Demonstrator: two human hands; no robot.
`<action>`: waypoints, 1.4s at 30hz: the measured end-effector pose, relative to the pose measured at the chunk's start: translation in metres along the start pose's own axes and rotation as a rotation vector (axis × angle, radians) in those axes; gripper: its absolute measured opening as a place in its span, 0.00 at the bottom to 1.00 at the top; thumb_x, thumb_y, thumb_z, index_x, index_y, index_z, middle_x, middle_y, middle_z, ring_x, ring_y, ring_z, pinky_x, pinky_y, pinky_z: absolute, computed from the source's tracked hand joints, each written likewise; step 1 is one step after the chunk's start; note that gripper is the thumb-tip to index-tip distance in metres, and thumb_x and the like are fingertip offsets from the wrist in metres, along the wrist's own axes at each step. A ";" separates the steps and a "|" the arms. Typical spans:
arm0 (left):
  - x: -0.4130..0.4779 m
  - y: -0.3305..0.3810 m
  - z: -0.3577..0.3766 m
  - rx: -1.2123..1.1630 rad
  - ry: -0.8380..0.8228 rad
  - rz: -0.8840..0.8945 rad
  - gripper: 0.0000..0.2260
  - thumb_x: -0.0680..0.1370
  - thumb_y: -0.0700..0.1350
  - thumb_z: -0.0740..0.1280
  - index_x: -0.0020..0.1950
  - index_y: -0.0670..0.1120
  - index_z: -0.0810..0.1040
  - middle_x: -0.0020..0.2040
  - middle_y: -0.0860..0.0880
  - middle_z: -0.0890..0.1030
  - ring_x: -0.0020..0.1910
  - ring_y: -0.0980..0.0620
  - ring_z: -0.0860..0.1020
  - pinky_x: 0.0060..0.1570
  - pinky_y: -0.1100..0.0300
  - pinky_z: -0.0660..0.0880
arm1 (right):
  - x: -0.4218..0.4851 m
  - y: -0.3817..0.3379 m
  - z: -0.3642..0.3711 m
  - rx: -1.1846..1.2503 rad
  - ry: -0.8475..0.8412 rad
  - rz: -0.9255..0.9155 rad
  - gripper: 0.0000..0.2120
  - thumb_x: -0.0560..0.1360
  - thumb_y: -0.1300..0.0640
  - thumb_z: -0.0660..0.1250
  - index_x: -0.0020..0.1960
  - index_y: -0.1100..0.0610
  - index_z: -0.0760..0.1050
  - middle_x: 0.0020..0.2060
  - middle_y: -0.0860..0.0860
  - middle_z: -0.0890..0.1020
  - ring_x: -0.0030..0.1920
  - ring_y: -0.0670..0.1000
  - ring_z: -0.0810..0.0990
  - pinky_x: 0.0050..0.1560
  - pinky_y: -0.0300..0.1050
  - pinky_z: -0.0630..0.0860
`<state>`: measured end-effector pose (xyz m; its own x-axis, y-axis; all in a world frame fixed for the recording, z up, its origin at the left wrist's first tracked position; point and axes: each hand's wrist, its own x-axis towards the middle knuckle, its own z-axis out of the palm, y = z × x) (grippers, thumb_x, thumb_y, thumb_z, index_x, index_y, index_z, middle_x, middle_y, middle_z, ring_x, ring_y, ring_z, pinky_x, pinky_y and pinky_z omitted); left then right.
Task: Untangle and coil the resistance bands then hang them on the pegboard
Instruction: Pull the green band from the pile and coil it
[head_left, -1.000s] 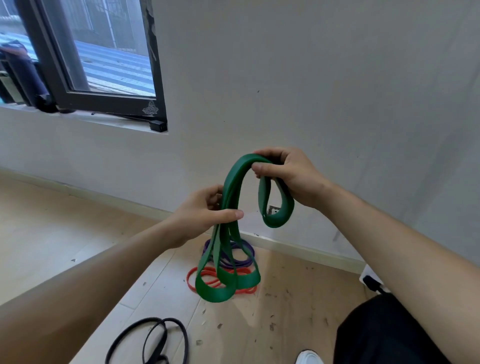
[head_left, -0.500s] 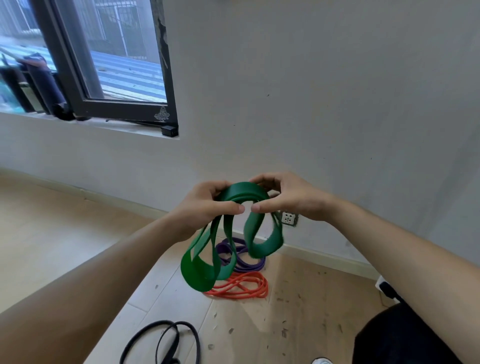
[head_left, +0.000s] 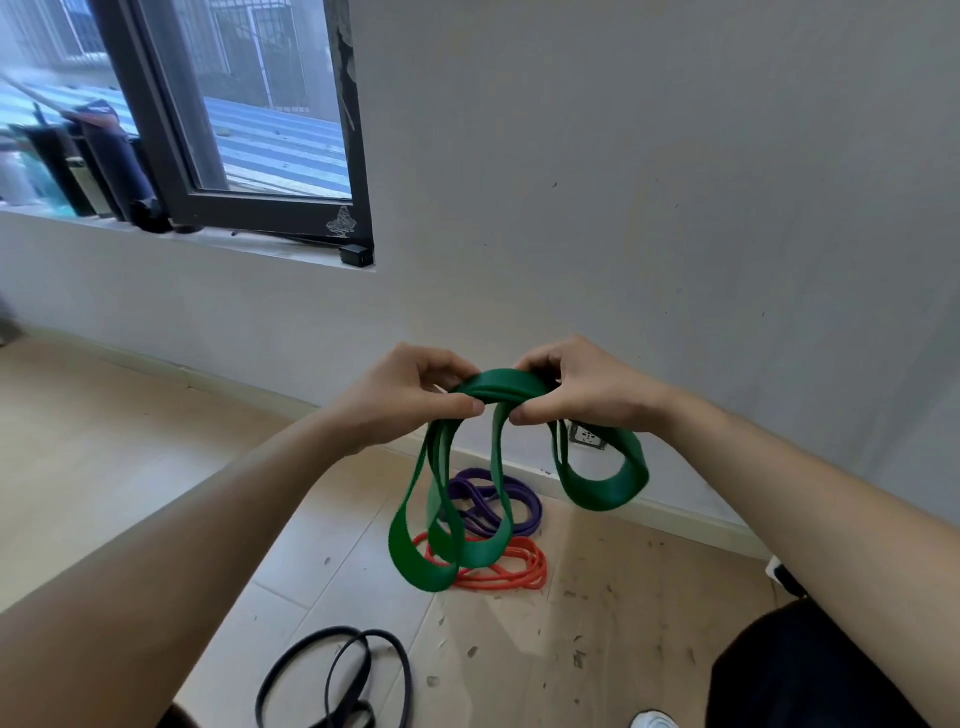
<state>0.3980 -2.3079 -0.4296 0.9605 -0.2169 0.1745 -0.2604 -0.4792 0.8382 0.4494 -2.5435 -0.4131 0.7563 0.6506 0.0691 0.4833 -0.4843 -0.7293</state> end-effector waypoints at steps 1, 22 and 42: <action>0.000 0.001 0.000 -0.003 -0.006 -0.007 0.12 0.75 0.42 0.76 0.58 0.47 0.84 0.48 0.48 0.88 0.48 0.50 0.86 0.56 0.52 0.82 | 0.000 0.000 0.000 -0.009 -0.010 0.005 0.10 0.70 0.54 0.78 0.50 0.53 0.84 0.41 0.53 0.85 0.41 0.51 0.83 0.43 0.46 0.78; -0.008 -0.005 0.031 -0.142 -0.103 -0.020 0.24 0.71 0.41 0.80 0.64 0.45 0.77 0.54 0.44 0.84 0.55 0.51 0.84 0.55 0.56 0.82 | -0.008 -0.003 0.000 0.248 0.179 -0.113 0.12 0.72 0.61 0.77 0.55 0.59 0.83 0.45 0.54 0.88 0.47 0.54 0.87 0.55 0.52 0.82; 0.000 0.017 0.021 -0.144 0.106 0.014 0.21 0.70 0.39 0.81 0.60 0.46 0.78 0.44 0.44 0.87 0.45 0.42 0.85 0.48 0.52 0.82 | -0.005 -0.008 -0.002 -0.063 -0.002 -0.081 0.18 0.72 0.57 0.79 0.60 0.57 0.82 0.46 0.50 0.87 0.48 0.48 0.86 0.53 0.46 0.82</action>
<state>0.3919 -2.3344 -0.4264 0.9637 -0.1279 0.2343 -0.2649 -0.3487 0.8990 0.4428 -2.5442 -0.4058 0.7128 0.6901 0.1252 0.5698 -0.4657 -0.6771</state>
